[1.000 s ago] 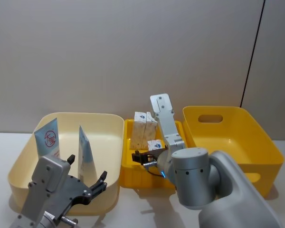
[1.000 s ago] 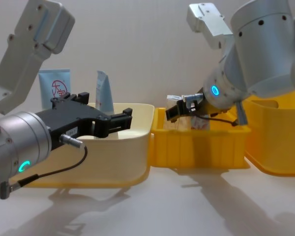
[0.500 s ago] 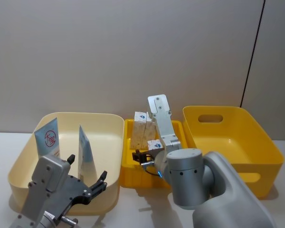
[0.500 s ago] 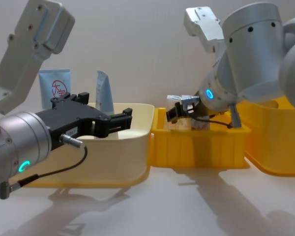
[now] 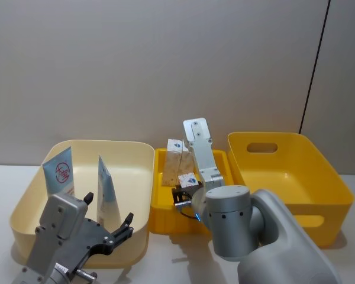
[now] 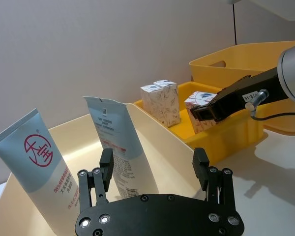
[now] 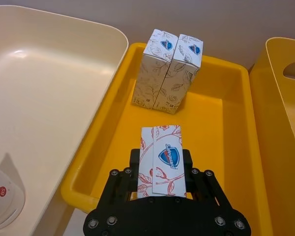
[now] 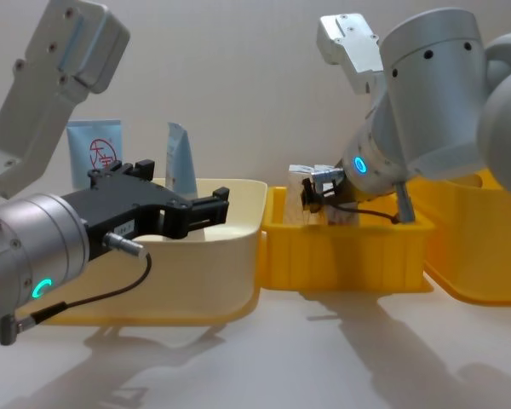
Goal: Bimanual collaborative sorting of washing and personal care products
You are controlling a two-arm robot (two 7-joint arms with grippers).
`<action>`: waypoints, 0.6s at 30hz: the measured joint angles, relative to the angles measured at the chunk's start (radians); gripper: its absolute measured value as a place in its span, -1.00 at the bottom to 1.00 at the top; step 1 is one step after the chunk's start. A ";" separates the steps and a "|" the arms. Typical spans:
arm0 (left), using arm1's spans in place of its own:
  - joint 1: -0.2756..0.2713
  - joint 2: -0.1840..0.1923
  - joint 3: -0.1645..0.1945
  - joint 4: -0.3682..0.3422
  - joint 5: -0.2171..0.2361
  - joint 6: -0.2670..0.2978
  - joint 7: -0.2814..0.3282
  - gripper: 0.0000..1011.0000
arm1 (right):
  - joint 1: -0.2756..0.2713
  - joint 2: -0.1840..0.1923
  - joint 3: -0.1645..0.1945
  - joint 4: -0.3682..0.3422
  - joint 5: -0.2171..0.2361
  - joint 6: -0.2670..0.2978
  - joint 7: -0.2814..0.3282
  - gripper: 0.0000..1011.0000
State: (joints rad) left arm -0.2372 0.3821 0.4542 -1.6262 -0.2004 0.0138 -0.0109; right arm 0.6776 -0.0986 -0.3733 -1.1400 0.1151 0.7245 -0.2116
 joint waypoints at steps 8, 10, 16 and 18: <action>0.000 0.000 0.000 0.000 0.000 0.000 0.000 0.98 | 0.001 -0.001 0.001 0.002 -0.001 -0.002 -0.001 -0.19; 0.000 0.000 0.000 0.000 0.000 0.000 0.000 0.98 | 0.001 -0.001 0.001 0.002 -0.002 -0.003 -0.001 -0.19; 0.000 0.000 0.000 0.000 0.000 0.000 0.000 0.99 | -0.002 0.004 0.000 -0.012 -0.006 -0.018 0.003 -0.19; 0.000 0.000 0.000 0.000 0.000 0.000 0.000 0.98 | -0.004 0.007 0.000 -0.023 -0.008 -0.029 0.005 -0.19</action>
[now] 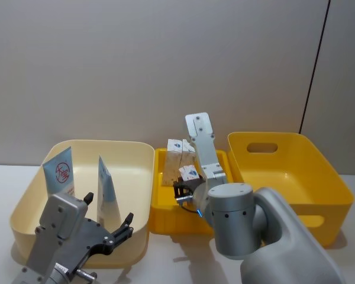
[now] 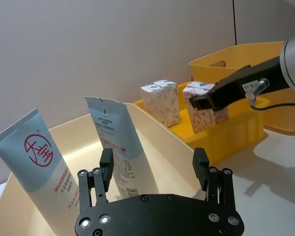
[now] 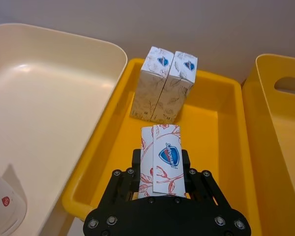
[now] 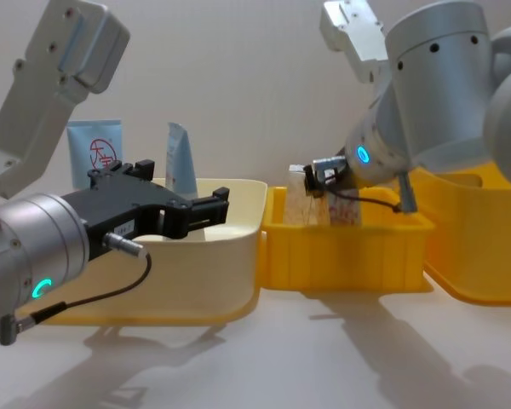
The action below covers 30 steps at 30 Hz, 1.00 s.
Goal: Bimanual collaborative sorting of washing and personal care products
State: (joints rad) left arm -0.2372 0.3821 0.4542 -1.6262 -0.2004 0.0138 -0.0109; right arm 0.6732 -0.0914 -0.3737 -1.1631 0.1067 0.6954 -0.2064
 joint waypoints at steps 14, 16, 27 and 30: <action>0.000 0.000 0.000 0.000 0.000 0.000 0.000 0.98 | -0.016 0.027 0.008 -0.092 -0.019 -0.096 0.011 -0.19; 0.000 0.000 0.000 0.000 0.000 0.000 0.000 0.98 | -0.019 0.032 0.012 -0.110 -0.022 -0.114 0.011 -0.19; 0.000 0.000 0.000 0.000 0.000 0.000 0.000 0.98 | -0.028 0.065 0.040 -0.200 -0.044 -0.201 0.005 -0.19; 0.000 0.000 0.000 0.000 0.000 0.000 0.000 0.98 | -0.030 0.079 0.053 -0.225 -0.052 -0.225 -0.002 -0.19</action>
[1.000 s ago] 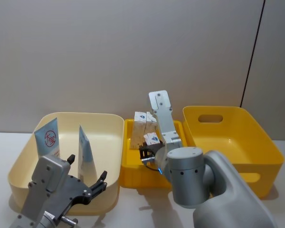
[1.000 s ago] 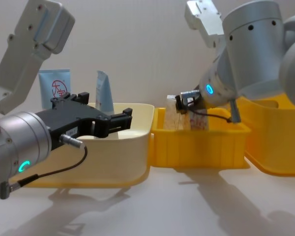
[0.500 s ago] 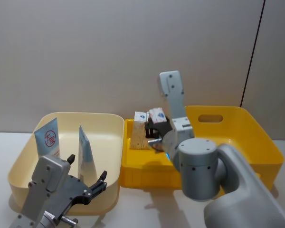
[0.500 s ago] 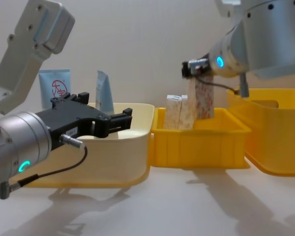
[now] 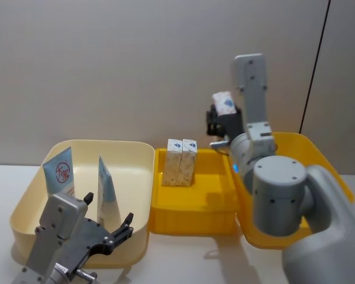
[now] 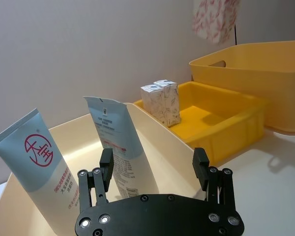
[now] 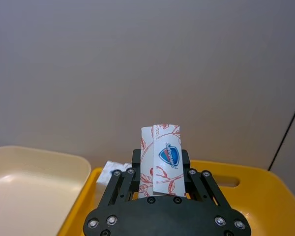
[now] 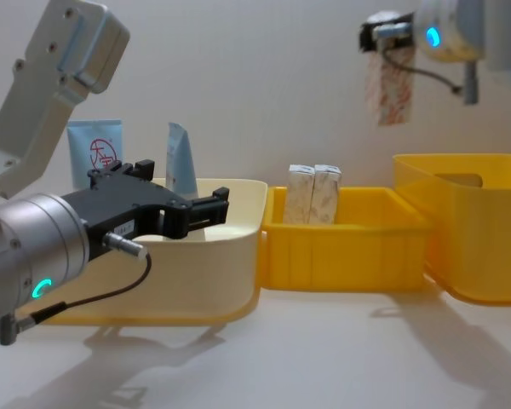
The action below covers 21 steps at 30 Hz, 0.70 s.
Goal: Bimanual collaborative sorting of washing and personal care products
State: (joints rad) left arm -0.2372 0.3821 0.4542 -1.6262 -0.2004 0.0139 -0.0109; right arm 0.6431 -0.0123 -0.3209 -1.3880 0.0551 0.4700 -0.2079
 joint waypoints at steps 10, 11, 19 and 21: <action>0.000 0.000 0.000 0.000 0.000 0.000 0.000 0.98 | -0.006 0.052 0.063 -0.051 -0.026 -0.055 -0.030 -0.19; 0.000 0.000 0.000 0.000 0.000 0.000 0.000 0.98 | -0.007 0.061 0.076 -0.052 -0.028 -0.057 -0.034 -0.19; 0.000 0.000 0.000 0.000 0.000 0.000 0.000 0.98 | 0.000 0.086 0.122 -0.031 -0.032 -0.043 -0.046 -0.19; 0.000 0.000 0.000 0.000 0.000 0.000 0.000 0.98 | 0.005 0.089 0.129 -0.020 -0.032 -0.038 -0.046 -0.19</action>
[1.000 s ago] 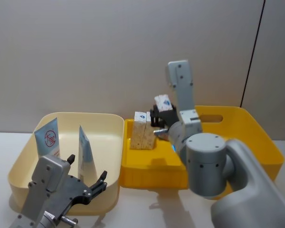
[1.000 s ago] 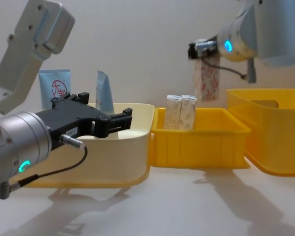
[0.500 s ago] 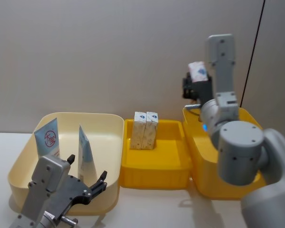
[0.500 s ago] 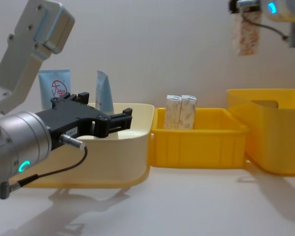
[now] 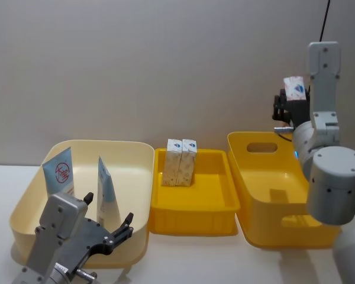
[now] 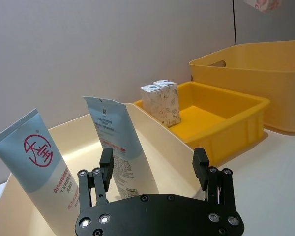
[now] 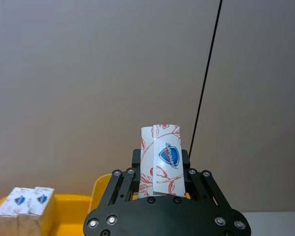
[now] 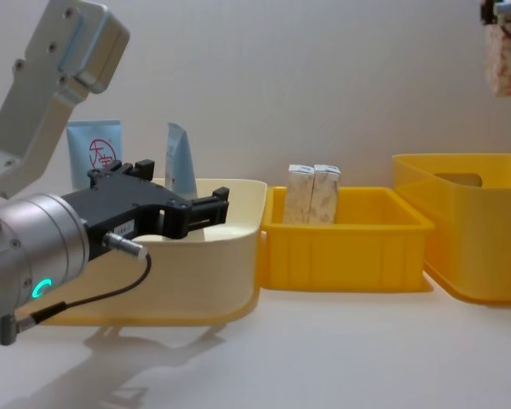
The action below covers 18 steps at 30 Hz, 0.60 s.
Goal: Bimanual collaborative sorting of washing and personal care products
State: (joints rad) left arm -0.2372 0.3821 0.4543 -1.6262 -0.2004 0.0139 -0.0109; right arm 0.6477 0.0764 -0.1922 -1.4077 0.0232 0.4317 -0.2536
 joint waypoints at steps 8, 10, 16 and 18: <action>0.000 0.000 0.000 0.000 0.000 0.000 0.000 0.98 | 0.025 0.002 0.016 0.058 0.004 0.026 0.018 -0.19; 0.000 0.000 0.000 0.000 0.000 0.000 0.000 0.98 | 0.029 0.000 0.017 0.069 0.005 0.027 0.022 -0.19; 0.000 0.000 0.000 0.000 0.000 0.000 0.000 0.98 | 0.044 -0.006 0.020 0.103 0.010 0.033 0.038 -0.12; 0.000 0.000 0.000 0.000 0.000 0.000 0.000 0.98 | 0.048 -0.008 0.021 0.111 0.010 0.033 0.042 0.01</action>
State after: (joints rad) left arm -0.2372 0.3821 0.4542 -1.6262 -0.2005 0.0138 -0.0109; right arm 0.6959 0.0688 -0.1713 -1.2968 0.0334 0.4650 -0.2120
